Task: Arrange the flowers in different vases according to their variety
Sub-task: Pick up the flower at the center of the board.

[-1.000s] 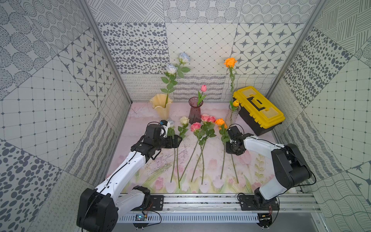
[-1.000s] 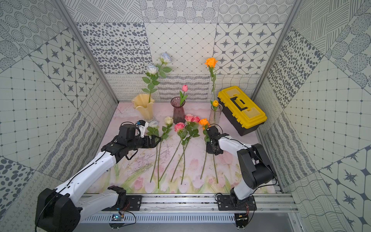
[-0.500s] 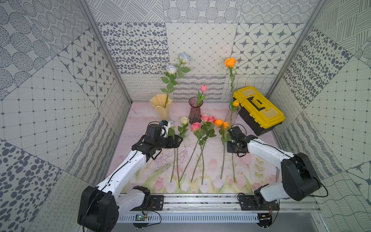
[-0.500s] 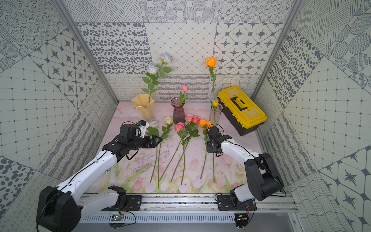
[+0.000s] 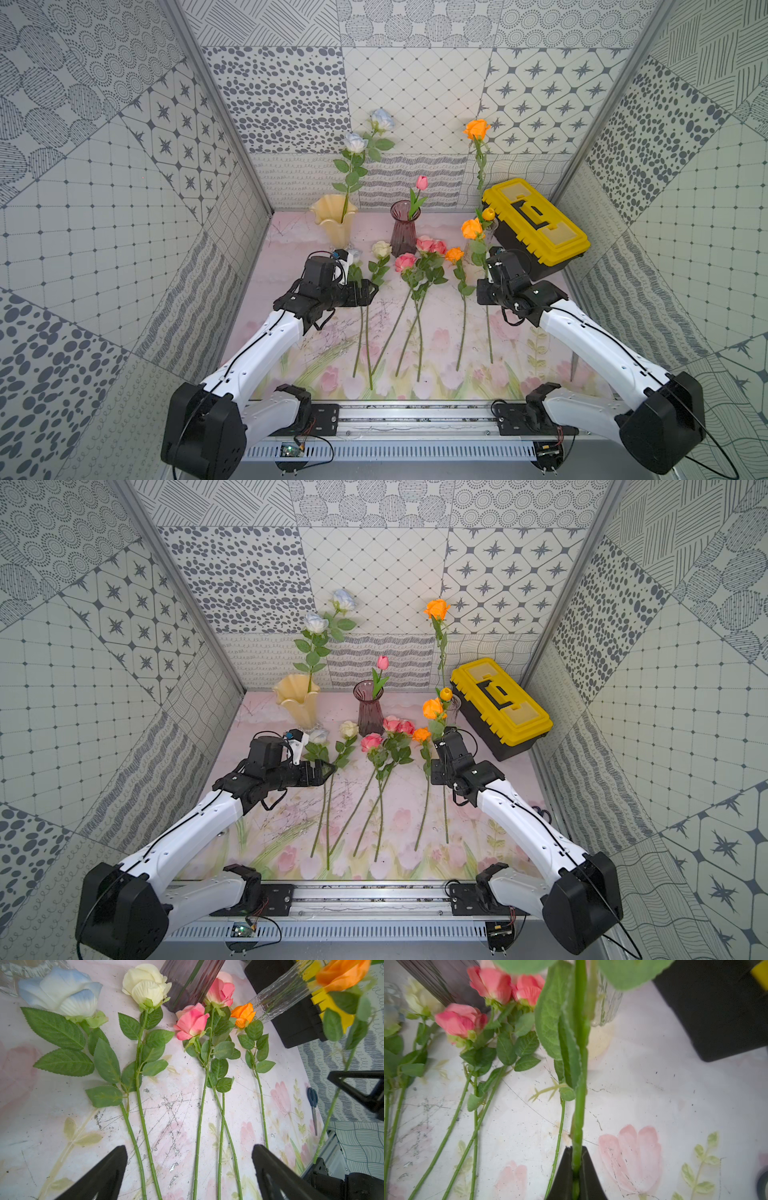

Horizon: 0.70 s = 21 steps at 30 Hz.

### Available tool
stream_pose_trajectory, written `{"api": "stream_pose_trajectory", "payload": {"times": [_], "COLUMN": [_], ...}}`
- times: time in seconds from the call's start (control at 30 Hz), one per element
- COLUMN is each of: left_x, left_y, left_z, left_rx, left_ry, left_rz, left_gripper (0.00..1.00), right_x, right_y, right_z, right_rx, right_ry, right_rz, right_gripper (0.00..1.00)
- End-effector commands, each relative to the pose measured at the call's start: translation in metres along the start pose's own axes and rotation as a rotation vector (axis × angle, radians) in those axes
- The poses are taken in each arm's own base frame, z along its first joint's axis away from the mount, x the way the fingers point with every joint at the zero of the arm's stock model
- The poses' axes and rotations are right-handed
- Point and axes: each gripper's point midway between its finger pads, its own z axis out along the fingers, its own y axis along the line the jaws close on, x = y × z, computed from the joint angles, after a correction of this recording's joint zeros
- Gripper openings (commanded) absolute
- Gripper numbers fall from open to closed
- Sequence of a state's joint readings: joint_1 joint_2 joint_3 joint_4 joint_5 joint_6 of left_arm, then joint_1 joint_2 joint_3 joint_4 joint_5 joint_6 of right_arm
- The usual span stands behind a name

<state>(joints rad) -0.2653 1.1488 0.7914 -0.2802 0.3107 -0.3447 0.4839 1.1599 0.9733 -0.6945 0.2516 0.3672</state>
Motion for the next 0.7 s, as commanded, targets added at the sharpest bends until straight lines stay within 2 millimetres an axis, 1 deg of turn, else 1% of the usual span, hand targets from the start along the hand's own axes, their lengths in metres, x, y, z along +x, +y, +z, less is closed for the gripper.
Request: {"api": "stream_pose_trajectory", "payload": {"times": [0.0,0.13,0.3,0.37,0.47,0.57,0.67], "left_x": [0.001,0.001,0.002,0.002,0.002,0.002,0.003], "left_y": [-0.008,-0.007,-0.007,-0.006,-0.006,-0.006,-0.006], "left_z": [0.0,0.001,0.001,0.002,0.001,0.001,0.002], "left_rx": [0.026,0.024,0.021,0.021,0.019,0.018,0.019], "left_ry": [0.018,0.02,0.022,0.024,0.022,0.023,0.027], "left_rz": [0.001,0.001,-0.001,-0.002,-0.001,-0.002,-0.001], "left_gripper": [0.99,0.99,0.99,0.99,0.99,0.99,0.99], "right_x": [-0.038,-0.072,-0.119,-0.136,-0.164,-0.192,-0.22], "right_y": [0.01,0.02,0.026,0.026,0.02,0.009,-0.006], "right_z": [-0.034,-0.065,-0.109,-0.123,-0.143,-0.159,-0.167], "right_rx": [-0.049,-0.101,-0.146,-0.143,-0.104,-0.039,0.027], "right_ry": [-0.115,-0.206,-0.363,-0.417,-0.523,-0.634,-0.713], "right_rz": [-0.05,-0.073,-0.066,-0.067,-0.061,-0.045,-0.02], "right_gripper": [0.0,0.0,0.0,0.0,0.0,0.0,0.0]}}
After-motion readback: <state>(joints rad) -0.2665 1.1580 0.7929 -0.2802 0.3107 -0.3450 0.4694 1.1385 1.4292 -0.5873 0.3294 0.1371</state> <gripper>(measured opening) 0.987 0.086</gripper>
